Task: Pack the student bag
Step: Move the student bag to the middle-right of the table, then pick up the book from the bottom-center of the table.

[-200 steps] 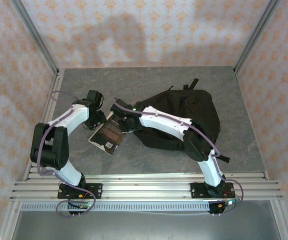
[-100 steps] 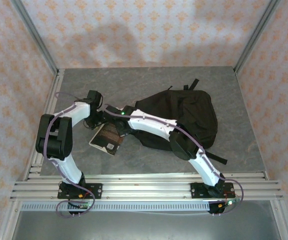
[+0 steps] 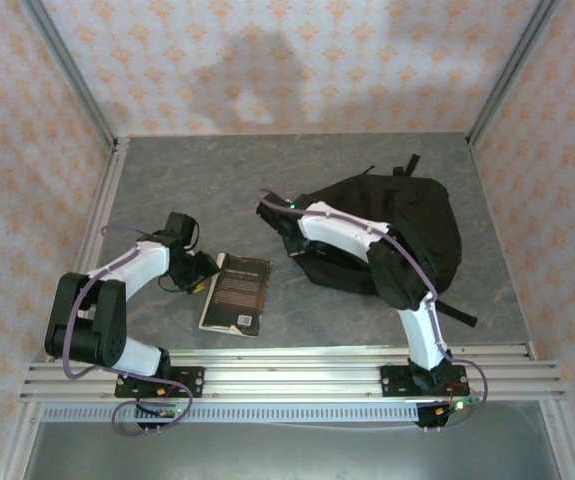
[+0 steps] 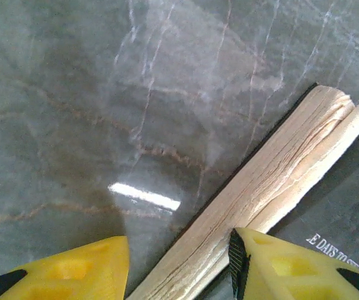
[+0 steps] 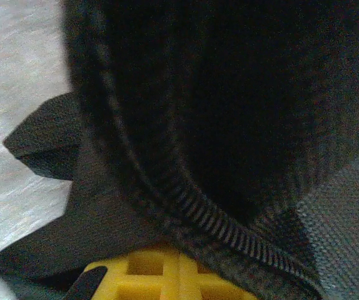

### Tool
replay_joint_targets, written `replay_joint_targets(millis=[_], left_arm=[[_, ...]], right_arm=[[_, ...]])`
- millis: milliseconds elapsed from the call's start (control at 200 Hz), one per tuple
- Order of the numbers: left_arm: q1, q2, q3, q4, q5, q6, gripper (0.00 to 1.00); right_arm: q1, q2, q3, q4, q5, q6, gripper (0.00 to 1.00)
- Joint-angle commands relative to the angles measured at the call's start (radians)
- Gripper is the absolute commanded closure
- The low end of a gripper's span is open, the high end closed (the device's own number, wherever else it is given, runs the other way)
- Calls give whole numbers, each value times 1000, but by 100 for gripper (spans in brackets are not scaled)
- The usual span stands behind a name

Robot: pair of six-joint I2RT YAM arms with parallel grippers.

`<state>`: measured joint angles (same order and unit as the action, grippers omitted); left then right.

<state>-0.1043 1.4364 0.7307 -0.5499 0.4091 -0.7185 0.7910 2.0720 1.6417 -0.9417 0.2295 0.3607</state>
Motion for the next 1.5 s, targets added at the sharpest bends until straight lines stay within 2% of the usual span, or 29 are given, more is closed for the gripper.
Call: replay_joint_targets(millis=[0,160,260,300,425,535,726,811,991,1256,1496], left_arm=[[-6,-54,16,-78,-47,-19,54],[-5,-94,97,-158,-148,24,54],[-2,-102,125,-183,-163,55,54],[-3,-105,124,-178,-143,68,54],[-6,-110,96,-113,-17,102,53],[-11,-104,61,-64,56,120,52],[-21,-47,27,-48,51,158,51],[-23,-22,17,-44,40,158,51],[-45,15,21,-46,18,154,51],[-57,96,15,-35,9,133,55],[-59,136,16,-12,46,126,69]], right_arm=[[-1,-107,28,-49,78,-50,91],[37,-240,61,-68,32,-69,57],[76,-317,41,-50,-42,-78,50],[88,-345,17,-20,-112,-82,50],[94,-366,-92,127,-455,-32,51],[94,-287,-143,209,-616,49,51],[96,-155,-184,309,-647,153,51],[95,-97,-159,290,-616,171,50],[94,-16,-146,302,-637,191,49],[93,43,-159,459,-827,241,52],[90,66,-111,479,-952,220,54]])
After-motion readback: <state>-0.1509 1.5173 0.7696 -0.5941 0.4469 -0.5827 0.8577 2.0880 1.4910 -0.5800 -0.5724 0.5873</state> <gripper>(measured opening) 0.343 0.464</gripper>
